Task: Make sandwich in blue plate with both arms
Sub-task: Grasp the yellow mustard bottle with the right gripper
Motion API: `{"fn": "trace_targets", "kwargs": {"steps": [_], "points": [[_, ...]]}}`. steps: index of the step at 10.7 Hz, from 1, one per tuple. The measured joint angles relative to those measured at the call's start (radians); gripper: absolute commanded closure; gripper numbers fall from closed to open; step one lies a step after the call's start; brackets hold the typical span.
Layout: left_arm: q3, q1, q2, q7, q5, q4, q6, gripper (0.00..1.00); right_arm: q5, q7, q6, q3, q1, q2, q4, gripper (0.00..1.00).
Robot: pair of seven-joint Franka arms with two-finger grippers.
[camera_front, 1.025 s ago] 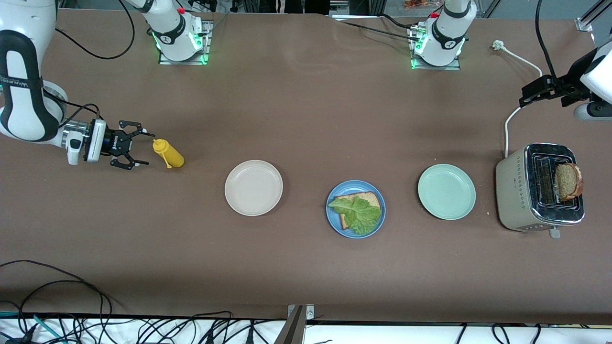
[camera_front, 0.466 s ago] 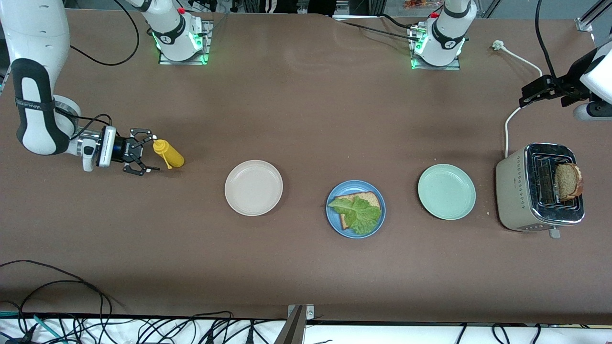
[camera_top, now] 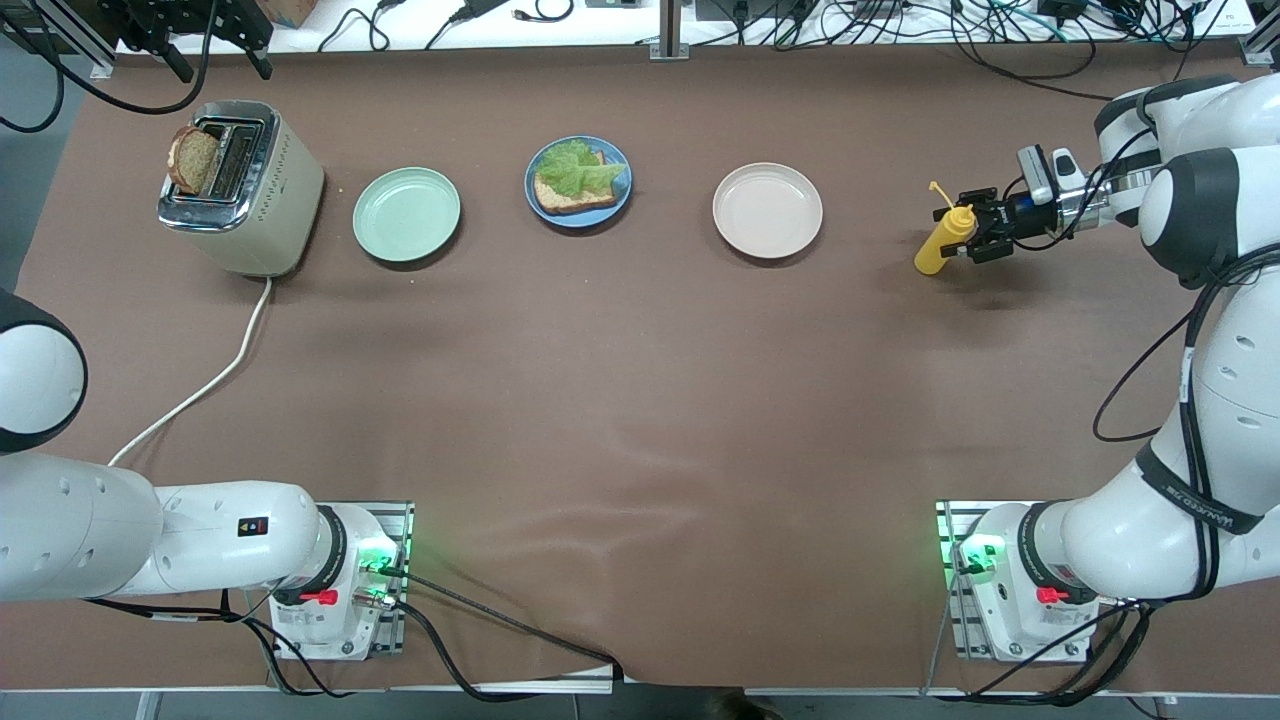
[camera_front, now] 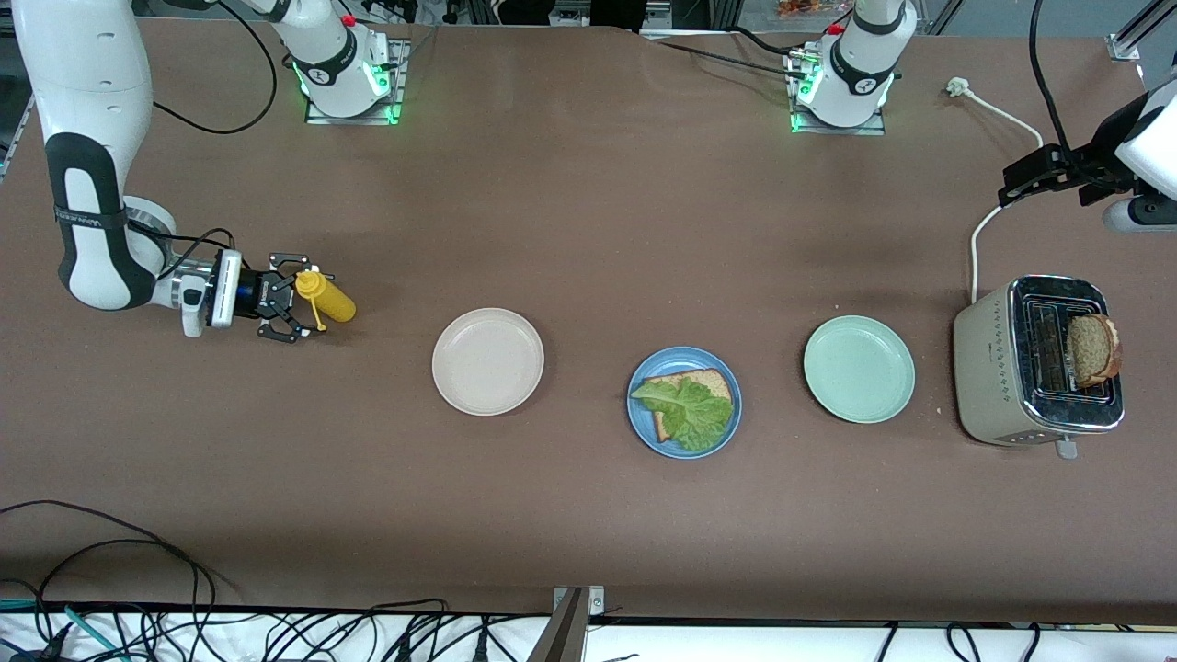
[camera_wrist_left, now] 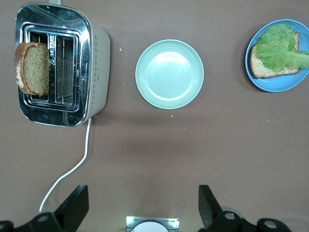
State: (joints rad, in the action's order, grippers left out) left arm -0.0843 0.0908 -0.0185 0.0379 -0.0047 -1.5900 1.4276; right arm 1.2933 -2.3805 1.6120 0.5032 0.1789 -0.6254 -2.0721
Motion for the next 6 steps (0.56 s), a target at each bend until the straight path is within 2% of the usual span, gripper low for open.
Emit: {"fn": "trace_targets", "kwargs": {"steps": [1,2,4,6], "points": [[0.0,0.0,0.0,0.0,0.0,0.0,0.0,0.0,0.0,0.0,-0.001,0.0,0.0,0.0,0.0,0.28],[0.0,0.0,0.0,0.0,0.0,0.0,0.0,0.0,0.0,0.0,-0.003,-0.007,-0.001,-0.001,0.0,0.57],[0.0,0.0,0.0,0.0,0.0,0.0,0.0,0.0,0.001,-0.001,-0.003,-0.028,0.001,-0.006,0.008,1.0],[0.0,0.0,0.0,0.0,0.0,0.0,0.0,0.0,0.001,-0.001,-0.003,-0.036,0.007,-0.009,0.03,1.0]]}}
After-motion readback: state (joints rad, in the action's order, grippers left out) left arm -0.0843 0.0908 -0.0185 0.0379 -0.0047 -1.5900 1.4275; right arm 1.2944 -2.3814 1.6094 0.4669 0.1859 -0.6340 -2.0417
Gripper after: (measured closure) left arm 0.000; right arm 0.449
